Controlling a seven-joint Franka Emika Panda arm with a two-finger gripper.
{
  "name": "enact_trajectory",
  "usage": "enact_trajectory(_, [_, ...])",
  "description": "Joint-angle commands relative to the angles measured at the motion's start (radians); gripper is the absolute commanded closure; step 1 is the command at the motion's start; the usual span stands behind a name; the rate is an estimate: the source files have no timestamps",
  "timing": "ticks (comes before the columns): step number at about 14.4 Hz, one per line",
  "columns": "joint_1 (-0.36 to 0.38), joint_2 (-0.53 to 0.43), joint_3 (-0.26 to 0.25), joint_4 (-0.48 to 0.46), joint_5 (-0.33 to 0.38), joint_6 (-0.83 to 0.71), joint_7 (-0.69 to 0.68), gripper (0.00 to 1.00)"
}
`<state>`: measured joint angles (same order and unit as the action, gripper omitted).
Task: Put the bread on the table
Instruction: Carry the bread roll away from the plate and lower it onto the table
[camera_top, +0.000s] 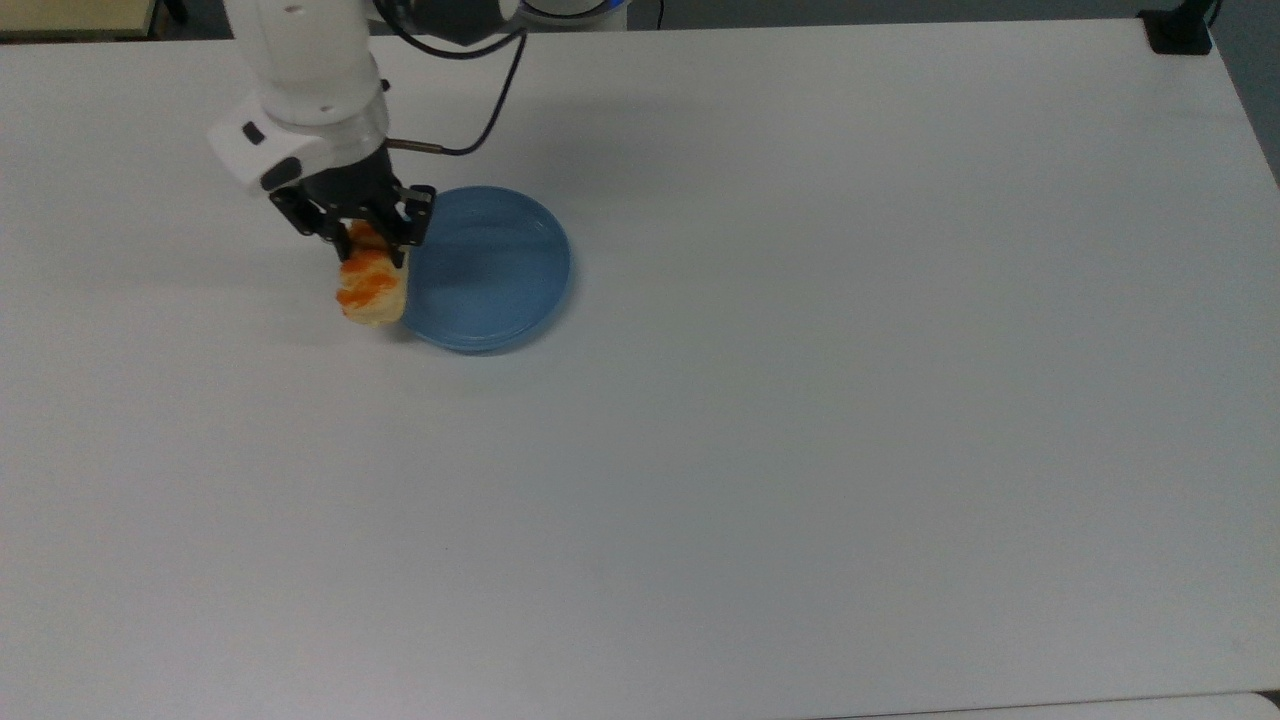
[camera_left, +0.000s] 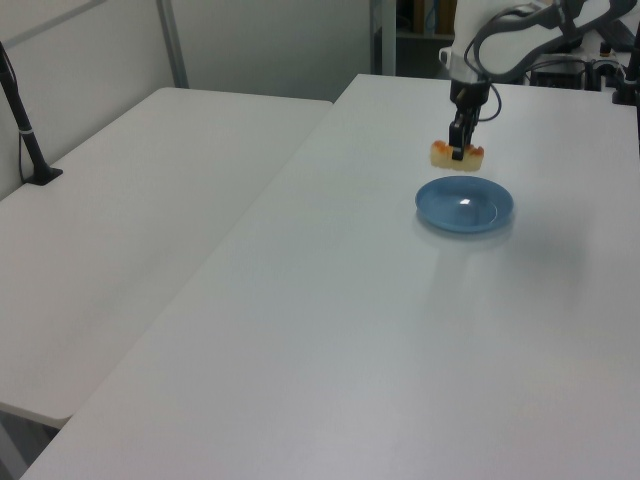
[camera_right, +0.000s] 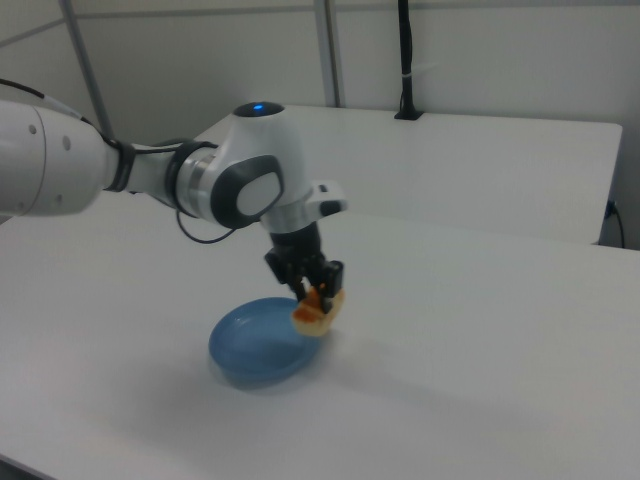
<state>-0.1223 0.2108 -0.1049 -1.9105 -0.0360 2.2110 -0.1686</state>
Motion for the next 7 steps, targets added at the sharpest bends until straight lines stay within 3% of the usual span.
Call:
enact_trajectory(1, [-0.069, 0.073, 0.001, 0.131, -0.007, -0.022, -0.075, 0.51])
enact_trajectory(7, [-0.201, 0.192, -0.001, 0.226, -0.018, 0.006, -0.213, 0.51])
